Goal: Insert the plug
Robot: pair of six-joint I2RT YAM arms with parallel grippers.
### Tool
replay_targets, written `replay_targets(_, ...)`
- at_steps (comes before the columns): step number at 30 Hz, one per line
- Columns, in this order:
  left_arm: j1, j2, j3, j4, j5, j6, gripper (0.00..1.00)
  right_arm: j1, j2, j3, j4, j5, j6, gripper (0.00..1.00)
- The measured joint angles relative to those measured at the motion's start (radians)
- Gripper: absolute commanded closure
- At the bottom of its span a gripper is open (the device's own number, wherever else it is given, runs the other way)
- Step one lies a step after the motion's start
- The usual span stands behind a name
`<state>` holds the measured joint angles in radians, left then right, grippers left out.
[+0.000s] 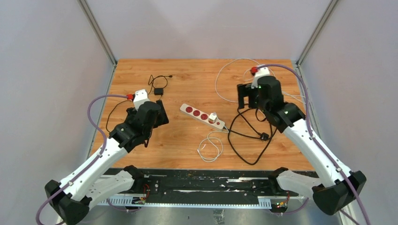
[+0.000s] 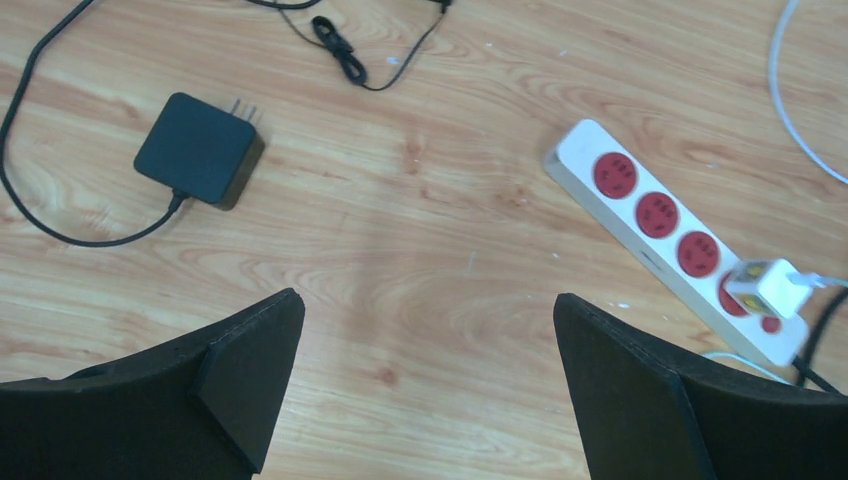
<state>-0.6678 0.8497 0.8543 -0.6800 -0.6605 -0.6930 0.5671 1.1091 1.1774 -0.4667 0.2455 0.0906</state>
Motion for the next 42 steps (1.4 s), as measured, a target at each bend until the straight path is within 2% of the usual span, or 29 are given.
replay_targets(5, 0.164, 0.066, -0.005, 0.038, 0.105, 0.036, 0.0, -0.262, -0.019, -0.067, 0.003, -0.087, 0.059, 0.0)
replay_targets(7, 0.229, 0.07, -0.02, 0.066, 0.141, 0.045, 0.0, -0.331, 0.01, -0.061, 0.008, -0.117, 0.077, 0.0)
replay_targets(10, 0.288, 0.072, -0.058, 0.103, 0.177, 0.058, 0.0, -0.421, 0.106, -0.002, 0.005, -0.169, 0.113, 0.0)
replay_targets(14, 0.307, 0.088, -0.103, 0.148, 0.215, 0.074, 0.0, -0.509, 0.316, 0.174, 0.005, -0.192, 0.171, 0.02)
replay_targets(24, 0.309, 0.049, -0.144, 0.221, 0.22, 0.1, 0.0, -0.535, 0.916, 0.827, 0.029, -0.137, 0.261, 0.05)
replay_targets(30, 0.312, -0.014, -0.183, 0.258, 0.211, 0.099, 0.0, -0.537, 1.215, 1.13, 0.033, -0.077, 0.288, 0.09)
replay_targets(33, 0.312, -0.033, -0.201, 0.277, 0.212, 0.099, 0.0, -0.539, 1.312, 1.198, 0.05, -0.067, 0.307, 0.11)
replay_targets(38, 0.312, -0.041, -0.231, 0.309, 0.224, 0.091, 0.0, -0.54, 1.404, 1.203, 0.089, -0.04, 0.336, 0.14)
replay_targets(42, 0.312, -0.045, -0.238, 0.325, 0.23, 0.089, 0.0, -0.542, 1.453, 1.203, 0.119, -0.028, 0.361, 0.2)
